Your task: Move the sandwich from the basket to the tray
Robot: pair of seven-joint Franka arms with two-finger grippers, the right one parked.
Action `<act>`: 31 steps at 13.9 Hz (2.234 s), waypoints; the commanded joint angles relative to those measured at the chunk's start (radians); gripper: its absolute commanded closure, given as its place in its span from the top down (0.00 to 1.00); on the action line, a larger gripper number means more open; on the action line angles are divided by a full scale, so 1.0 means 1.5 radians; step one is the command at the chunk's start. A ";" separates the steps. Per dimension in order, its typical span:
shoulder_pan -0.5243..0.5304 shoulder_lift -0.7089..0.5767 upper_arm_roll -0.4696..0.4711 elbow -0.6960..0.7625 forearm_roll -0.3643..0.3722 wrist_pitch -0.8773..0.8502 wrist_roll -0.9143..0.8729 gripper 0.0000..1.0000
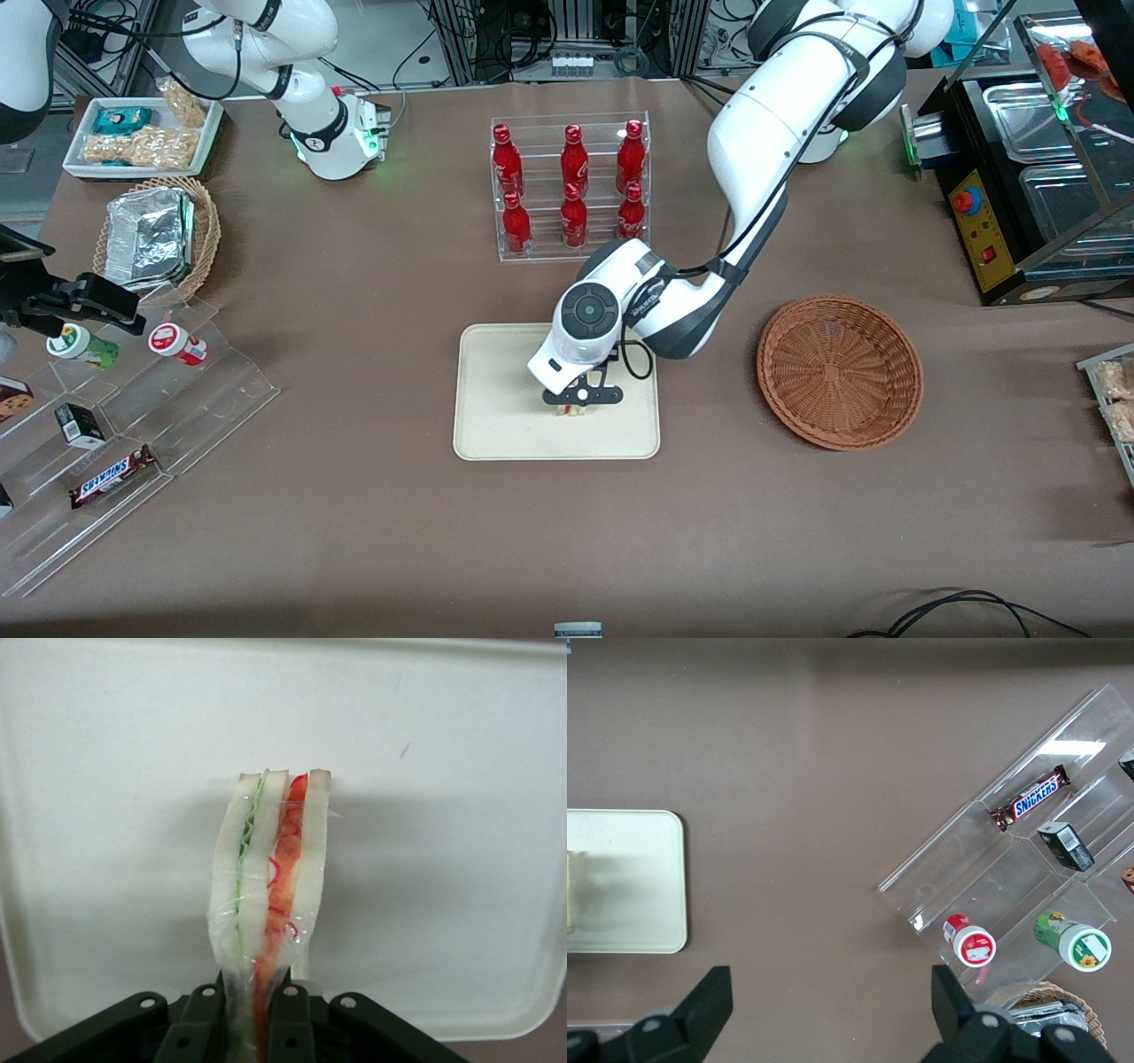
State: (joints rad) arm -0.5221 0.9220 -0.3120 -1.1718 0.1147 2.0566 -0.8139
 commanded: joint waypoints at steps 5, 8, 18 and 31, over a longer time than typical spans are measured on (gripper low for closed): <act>-0.014 0.033 0.006 0.035 0.009 0.022 -0.065 1.00; -0.014 0.026 0.008 0.034 0.009 0.019 -0.074 1.00; 0.150 -0.214 0.000 -0.040 -0.057 -0.233 0.033 1.00; 0.487 -0.529 0.009 -0.283 -0.062 -0.423 0.383 1.00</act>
State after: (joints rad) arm 0.1927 0.1854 -0.2921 -1.5712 0.0168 1.4390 -0.2599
